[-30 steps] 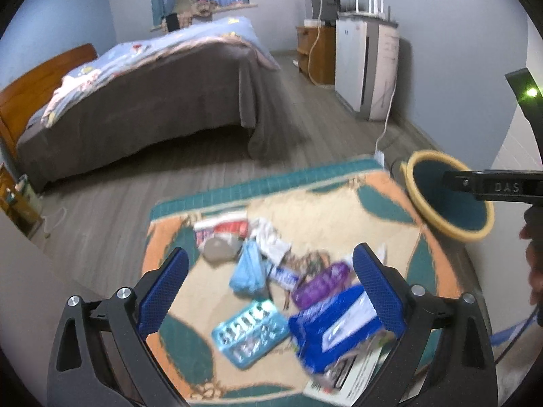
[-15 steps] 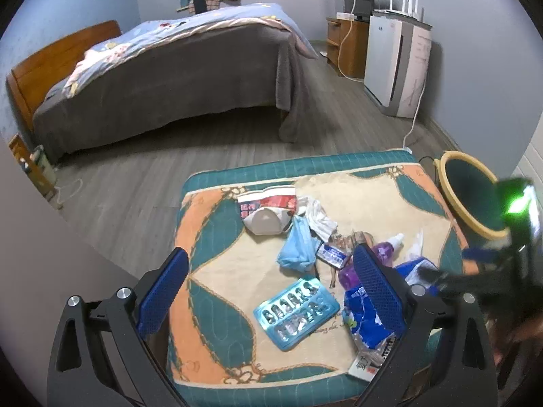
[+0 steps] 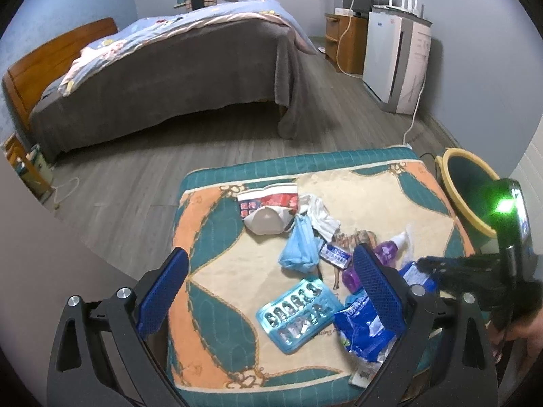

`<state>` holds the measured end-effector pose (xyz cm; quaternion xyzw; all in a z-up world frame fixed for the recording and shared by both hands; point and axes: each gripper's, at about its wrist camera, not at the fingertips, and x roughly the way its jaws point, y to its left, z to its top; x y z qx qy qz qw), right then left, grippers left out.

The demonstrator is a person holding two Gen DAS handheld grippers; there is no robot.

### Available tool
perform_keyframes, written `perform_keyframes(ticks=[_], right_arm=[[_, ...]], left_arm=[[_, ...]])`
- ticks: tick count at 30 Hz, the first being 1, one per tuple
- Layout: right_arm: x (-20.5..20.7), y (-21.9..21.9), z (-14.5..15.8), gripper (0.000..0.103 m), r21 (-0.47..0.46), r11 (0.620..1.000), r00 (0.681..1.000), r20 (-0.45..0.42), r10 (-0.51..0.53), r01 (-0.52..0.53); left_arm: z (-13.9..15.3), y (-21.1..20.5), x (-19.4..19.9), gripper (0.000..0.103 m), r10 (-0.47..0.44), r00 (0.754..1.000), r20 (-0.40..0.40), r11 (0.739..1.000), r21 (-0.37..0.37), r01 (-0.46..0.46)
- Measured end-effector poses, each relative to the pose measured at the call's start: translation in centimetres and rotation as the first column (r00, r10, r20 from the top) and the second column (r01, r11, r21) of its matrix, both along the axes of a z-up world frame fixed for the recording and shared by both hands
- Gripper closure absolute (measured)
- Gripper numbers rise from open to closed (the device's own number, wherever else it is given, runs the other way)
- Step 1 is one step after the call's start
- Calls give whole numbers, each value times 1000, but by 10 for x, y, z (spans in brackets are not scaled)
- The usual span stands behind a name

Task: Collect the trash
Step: 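Move both tools back over the cushion toward the blue wipes pack, then grasp the blue wipes pack with the right tool and lift it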

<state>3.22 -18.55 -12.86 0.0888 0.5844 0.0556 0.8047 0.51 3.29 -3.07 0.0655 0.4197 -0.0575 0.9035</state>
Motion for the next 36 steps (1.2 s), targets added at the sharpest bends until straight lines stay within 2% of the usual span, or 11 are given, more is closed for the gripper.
perform_keyframes(ticks=[5,18,19,21,22,27,28,30,31,33,36], right_arm=[[1,-4,9,103,-1,1000,999,33,-6,6],[-22,-4,44,101,32,999,996,87,-8,5],[-25,-2,43,97,15,1000,997,74,-5,4],[-29,0,34,51,-3,1000,999,41,-17,17],[-31,0,28,42,-6,1000,1000,23,-20,20],[-30,8,4,29,-2,1000,1000,-26,-9,9],[-29,9,0,29,5,1000,999,-33,-15,16],[-26,9,-11,41,-16,1000,998,-53,-20,19],[-26,10,-14,43,-32,999,999,-48,-15,13],[-24,13,-14,63,-56,998,1000,-23,-7,6],[-23,12,-14,79,-93,996,1000,-1,-5,5]], left_arm=[[-1,-6,1,7,-17,1000,0,1000,16,17],[0,-6,-1,7,-8,1000,5,1000,21,8],[0,-6,-1,7,-6,1000,6,1000,25,6],[0,-7,0,7,-3,1000,5,1000,19,3],[0,-7,0,7,-4,1000,4,1000,13,4],[1,-14,-2,7,-30,999,11,999,25,29],[1,-15,-3,7,-33,999,11,999,28,33],[1,-16,-3,7,-34,999,10,999,35,33],[1,-16,-3,7,-32,999,10,999,34,32],[2,-14,-4,7,-28,1000,9,999,20,28],[2,-14,-4,7,-27,1000,9,1000,13,27]])
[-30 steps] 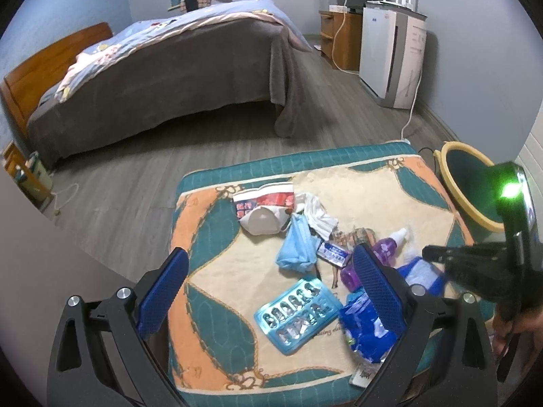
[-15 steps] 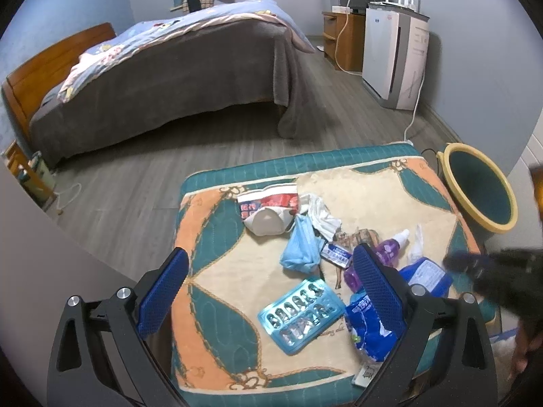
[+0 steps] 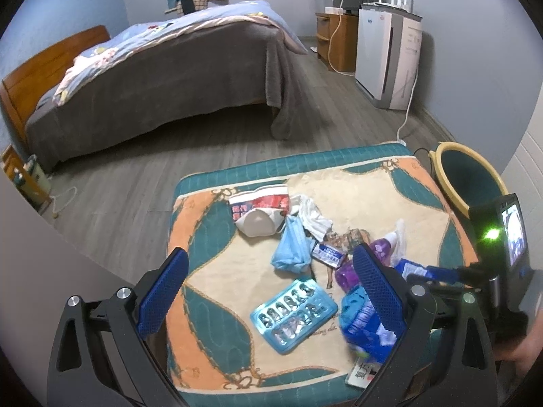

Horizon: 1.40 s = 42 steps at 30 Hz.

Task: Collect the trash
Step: 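Grasp the blue wipes pack with the right tool and lift it, then grasp the white COLTALIN medicine box with the left tool while the right tool holds the wipes pack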

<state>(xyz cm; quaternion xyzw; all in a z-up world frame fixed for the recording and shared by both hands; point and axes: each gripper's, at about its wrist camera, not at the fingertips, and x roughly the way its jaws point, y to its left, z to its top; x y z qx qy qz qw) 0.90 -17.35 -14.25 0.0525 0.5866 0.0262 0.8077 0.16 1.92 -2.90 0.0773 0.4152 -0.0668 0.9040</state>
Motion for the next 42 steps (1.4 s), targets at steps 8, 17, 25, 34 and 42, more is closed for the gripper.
perform_keyframes(ticks=[8,17,25,34,42], right_arm=[[5,-25,43,87,76,997,997,67,-29,24],[22,-85,125,87,-34,999,973,229,-32,41],[24,-114,118,87,26,996,969,229,-94,91],[25,-113,117,87,52,996,969,234,-82,71],[26,-127,123,87,91,991,961,251,-117,97]], left_arm=[[-4,-2,1,7,-6,1000,-12,1000,5,6],[-37,-32,-7,7,-69,993,-93,997,-45,65],[-95,-91,-47,8,-208,953,-222,978,-57,200],[-137,-116,-51,10,-256,910,-327,962,5,272],[-129,-119,-48,25,-297,899,-321,952,-28,304]])
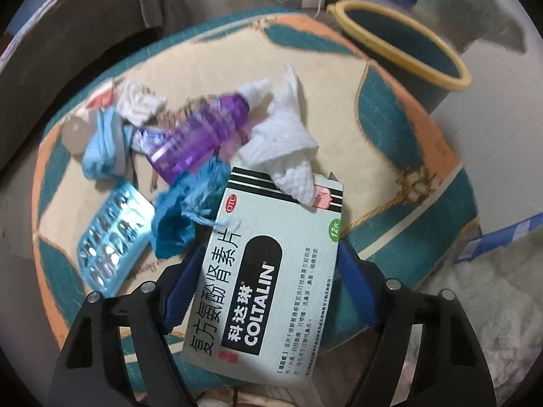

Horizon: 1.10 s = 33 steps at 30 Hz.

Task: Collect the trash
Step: 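Grasp the white COLTALIN medicine box with the left tool while the right tool holds the wipes pack, then carry both items over the teal bin and open both tools to drop them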

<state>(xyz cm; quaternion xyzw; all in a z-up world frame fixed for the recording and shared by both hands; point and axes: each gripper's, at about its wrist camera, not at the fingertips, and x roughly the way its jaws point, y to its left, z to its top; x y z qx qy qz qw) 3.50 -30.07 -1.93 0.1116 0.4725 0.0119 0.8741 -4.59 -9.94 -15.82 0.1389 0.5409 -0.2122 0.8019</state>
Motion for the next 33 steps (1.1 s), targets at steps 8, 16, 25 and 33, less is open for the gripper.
perform_keyframes(ticks=[8,16,25,33], right_arm=[[-4,-27,19,87,57,994,994,63,-95,91],[-4,-41,32,87,20,992,986,112,-126,125],[9,-92,23,87,13,974,969,99,-225,225],[14,-151,2,86,-43,938,938,71,-340,344]], left_arm=[[77,5,-2,25,14,983,185,991,-130,10],[129,8,36,25,70,951,300,990,-139,-29],[156,-11,83,25,80,932,352,994,-99,-48],[146,-71,110,25,4,940,342,995,-96,31]])
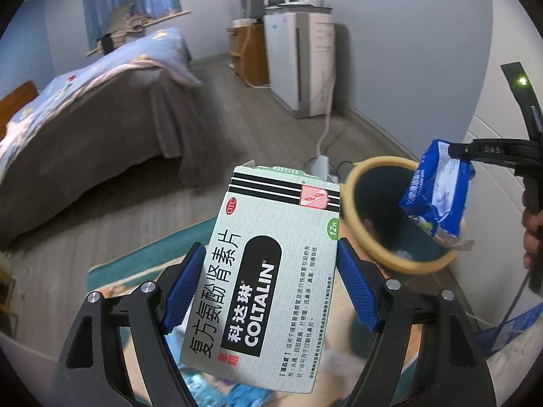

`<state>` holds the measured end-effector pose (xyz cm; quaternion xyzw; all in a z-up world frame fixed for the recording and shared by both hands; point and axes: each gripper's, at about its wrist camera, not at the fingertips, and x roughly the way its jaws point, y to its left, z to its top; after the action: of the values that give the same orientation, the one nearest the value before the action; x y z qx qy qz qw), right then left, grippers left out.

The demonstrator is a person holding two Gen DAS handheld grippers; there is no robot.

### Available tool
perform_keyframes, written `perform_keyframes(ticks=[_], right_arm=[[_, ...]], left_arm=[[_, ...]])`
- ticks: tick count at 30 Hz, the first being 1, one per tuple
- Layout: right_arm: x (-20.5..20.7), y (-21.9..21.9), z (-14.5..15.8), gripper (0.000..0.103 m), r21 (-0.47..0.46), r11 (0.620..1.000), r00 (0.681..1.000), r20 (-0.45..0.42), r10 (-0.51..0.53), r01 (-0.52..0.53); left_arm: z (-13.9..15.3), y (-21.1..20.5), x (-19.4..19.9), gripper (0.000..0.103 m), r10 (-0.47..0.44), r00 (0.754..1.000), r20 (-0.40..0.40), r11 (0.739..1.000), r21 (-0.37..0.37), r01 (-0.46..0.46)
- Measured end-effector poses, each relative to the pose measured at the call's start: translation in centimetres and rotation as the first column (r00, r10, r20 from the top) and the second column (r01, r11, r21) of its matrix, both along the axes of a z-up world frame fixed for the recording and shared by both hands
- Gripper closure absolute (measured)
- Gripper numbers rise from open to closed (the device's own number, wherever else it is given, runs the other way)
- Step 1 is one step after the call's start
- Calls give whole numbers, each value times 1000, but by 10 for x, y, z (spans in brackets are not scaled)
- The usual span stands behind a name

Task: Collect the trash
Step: 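Carry both items over the teal bin and open both tools to drop them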

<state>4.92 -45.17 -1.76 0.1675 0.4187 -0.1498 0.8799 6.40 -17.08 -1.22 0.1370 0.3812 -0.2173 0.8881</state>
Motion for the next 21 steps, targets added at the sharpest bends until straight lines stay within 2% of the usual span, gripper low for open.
perform_keyframes(ticks=[3,9,13,18,21], right_arm=[[3,-19,-8,86,-51,998,999,-14,-41,40],[8,-51,-22,86,-224,968,990,-59,-126,110],[10,-64,-36,85,-248,960,983,-94,-158,131],[11,-60,-40,82,-275,954,982,-105,-156,122],[14,-58,-39,80,-256,961,986,-99,-137,108]], left_arm=[[-8,-31,5,25,-48,999,-12,999,2,48],[-27,-88,11,25,-142,989,-42,990,-10,142],[-46,-124,16,25,-193,979,-62,981,11,194],[-66,-154,25,25,-208,973,-99,978,8,210],[-68,-167,29,24,-210,972,-102,977,7,212]])
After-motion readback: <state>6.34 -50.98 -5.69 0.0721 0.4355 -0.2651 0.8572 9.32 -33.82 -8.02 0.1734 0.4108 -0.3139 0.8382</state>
